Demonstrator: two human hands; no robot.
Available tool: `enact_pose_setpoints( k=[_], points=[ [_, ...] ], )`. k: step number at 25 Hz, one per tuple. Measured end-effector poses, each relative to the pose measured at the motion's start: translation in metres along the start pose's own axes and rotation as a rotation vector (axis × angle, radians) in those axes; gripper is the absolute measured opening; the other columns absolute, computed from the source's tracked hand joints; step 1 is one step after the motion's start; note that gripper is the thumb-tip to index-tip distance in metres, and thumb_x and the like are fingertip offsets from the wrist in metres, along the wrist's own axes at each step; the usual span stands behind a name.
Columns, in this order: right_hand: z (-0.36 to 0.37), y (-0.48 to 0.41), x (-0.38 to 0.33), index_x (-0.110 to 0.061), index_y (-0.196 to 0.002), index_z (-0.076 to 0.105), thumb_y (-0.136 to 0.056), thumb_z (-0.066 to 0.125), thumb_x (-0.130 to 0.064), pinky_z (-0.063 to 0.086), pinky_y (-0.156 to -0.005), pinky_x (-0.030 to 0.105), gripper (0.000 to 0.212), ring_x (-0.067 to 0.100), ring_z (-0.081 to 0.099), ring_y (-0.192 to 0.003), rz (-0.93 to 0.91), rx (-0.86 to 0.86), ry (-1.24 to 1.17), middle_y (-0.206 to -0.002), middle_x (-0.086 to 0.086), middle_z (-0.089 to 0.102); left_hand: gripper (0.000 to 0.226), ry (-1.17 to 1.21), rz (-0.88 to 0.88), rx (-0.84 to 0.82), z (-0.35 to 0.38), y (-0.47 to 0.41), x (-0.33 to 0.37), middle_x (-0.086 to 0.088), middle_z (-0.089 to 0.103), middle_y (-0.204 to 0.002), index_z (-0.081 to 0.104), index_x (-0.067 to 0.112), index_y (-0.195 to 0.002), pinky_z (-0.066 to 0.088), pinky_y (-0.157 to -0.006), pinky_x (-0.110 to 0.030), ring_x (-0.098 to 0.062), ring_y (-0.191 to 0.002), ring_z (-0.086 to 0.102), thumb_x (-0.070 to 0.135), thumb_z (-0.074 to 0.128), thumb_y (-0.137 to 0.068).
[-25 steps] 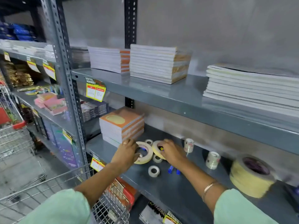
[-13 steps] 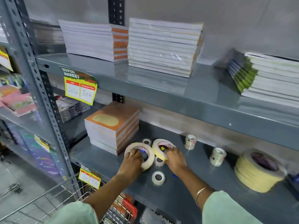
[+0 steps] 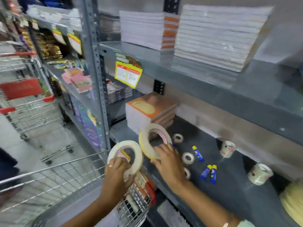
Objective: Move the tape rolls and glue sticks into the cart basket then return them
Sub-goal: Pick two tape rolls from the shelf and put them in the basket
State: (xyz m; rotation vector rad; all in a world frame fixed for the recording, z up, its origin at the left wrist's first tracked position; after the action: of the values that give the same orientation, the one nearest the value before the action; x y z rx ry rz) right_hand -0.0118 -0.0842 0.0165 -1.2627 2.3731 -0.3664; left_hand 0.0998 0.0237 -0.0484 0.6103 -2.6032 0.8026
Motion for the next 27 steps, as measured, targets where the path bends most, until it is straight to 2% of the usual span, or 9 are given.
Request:
enact_pose_setpoints(
  k=[6, 9, 12, 15, 18, 20, 23, 25, 27],
  points=[
    [0.145, 0.008, -0.109, -0.024, -0.078, 0.065, -0.048, 0.087, -0.021, 0.033, -0.076, 0.030, 0.037, 0.016, 0.063, -0.076, -0.258, -0.258, -0.083, -0.075, -0.007, 0.067, 0.027, -0.152, -0.472, -0.106, -0.003, 0.109, -0.162, -0.007, 0.062, -0.081, 0.058, 0.012, -0.072, 0.045, -0.066, -0.037, -0.032, -0.082, 0.053, 0.014, 0.082, -0.060],
    [0.247, 0.025, -0.141, -0.021, -0.085, 0.070, -0.047, 0.085, -0.013, 0.047, -0.067, 0.020, 0.041, 0.016, 0.068, -0.081, -0.315, -0.437, -0.083, -0.079, -0.006, 0.071, 0.019, -0.185, -0.648, -0.222, 0.033, 0.155, -0.222, -0.009, 0.061, -0.070, 0.056, 0.011, -0.068, 0.043, -0.060, -0.037, -0.036, -0.072, 0.058, 0.021, 0.071, -0.061],
    [0.346, 0.057, -0.140, -0.015, -0.092, 0.071, -0.060, 0.076, -0.007, 0.057, -0.068, 0.028, 0.033, 0.022, 0.069, -0.090, -0.280, -0.655, -0.042, -0.089, 0.003, 0.072, 0.029, -0.201, -0.799, -0.427, 0.081, 0.192, -0.268, -0.008, 0.063, -0.059, 0.059, 0.011, -0.061, 0.048, -0.051, -0.035, -0.034, -0.061, 0.063, 0.015, 0.085, -0.050],
    [0.432, 0.094, -0.141, -0.016, -0.063, 0.074, -0.027, 0.091, -0.016, 0.057, -0.052, 0.022, 0.040, 0.017, 0.072, -0.065, -0.301, -0.866, 0.000, -0.065, 0.001, 0.071, 0.024, -0.244, -0.916, -0.502, 0.112, 0.215, -0.316, -0.015, 0.066, -0.059, 0.062, 0.006, -0.060, 0.051, -0.049, -0.036, -0.038, -0.062, 0.064, 0.011, 0.085, -0.054],
    [0.475, 0.109, -0.147, -0.010, -0.046, 0.070, -0.016, 0.091, -0.018, 0.055, -0.049, 0.017, 0.038, 0.014, 0.070, -0.053, -0.297, -0.884, 0.024, -0.051, 0.004, 0.069, 0.025, -0.259, -0.968, -0.551, 0.142, 0.239, -0.357, -0.016, 0.067, -0.057, 0.062, 0.006, -0.057, 0.049, -0.042, -0.032, -0.037, -0.057, 0.064, 0.008, 0.085, -0.048],
    [0.493, 0.115, -0.150, -0.013, -0.047, 0.070, -0.043, 0.079, -0.023, 0.054, -0.050, 0.014, 0.015, 0.009, 0.069, -0.052, -0.295, -0.937, 0.057, -0.052, 0.001, 0.069, 0.026, -0.246, -0.956, -0.576, 0.158, 0.246, -0.370, -0.019, 0.068, -0.062, 0.063, 0.004, -0.062, 0.050, -0.047, -0.034, -0.038, -0.060, 0.065, 0.010, 0.085, -0.050],
    [0.524, 0.128, -0.140, -0.024, -0.062, 0.075, -0.067, 0.046, -0.030, 0.054, -0.056, 0.013, 0.029, 0.003, 0.070, -0.062, -0.252, -0.991, 0.067, -0.065, -0.008, 0.073, 0.033, -0.231, -0.905, -0.583, 0.189, 0.255, -0.387, -0.013, 0.064, -0.055, 0.061, 0.007, -0.060, 0.049, -0.042, -0.027, -0.033, -0.052, 0.064, 0.014, 0.086, -0.041],
    [0.533, 0.127, -0.147, -0.017, -0.065, 0.074, -0.052, 0.073, -0.023, 0.056, -0.056, 0.020, 0.015, 0.014, 0.070, -0.062, -0.389, -0.884, 0.108, -0.064, 0.001, 0.071, 0.031, -0.184, -0.891, -0.540, 0.196, 0.254, -0.391, -0.014, 0.062, -0.055, 0.059, 0.007, -0.061, 0.049, -0.041, -0.030, -0.035, -0.051, 0.062, 0.008, 0.084, -0.043],
    [0.530, 0.124, -0.152, -0.016, -0.069, 0.072, -0.030, 0.088, -0.018, 0.056, -0.056, 0.023, 0.042, 0.018, 0.067, -0.060, -0.490, -0.791, 0.127, -0.063, 0.004, 0.068, 0.029, -0.163, -0.882, -0.502, 0.196, 0.251, -0.391, -0.021, 0.062, -0.061, 0.058, 0.002, -0.065, 0.049, -0.045, -0.037, -0.039, -0.055, 0.061, -0.001, 0.081, -0.047]
  ],
)
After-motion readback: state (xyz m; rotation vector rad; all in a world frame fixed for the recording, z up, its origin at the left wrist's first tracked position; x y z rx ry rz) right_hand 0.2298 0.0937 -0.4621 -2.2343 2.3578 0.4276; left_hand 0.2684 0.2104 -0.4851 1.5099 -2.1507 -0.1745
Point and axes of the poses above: each hand's wrist, its own y-axis away from the middle knuckle, its own z-axis out of the palm, x = y × z, the point moved 9 cm from there along -y, towards the middle knuckle
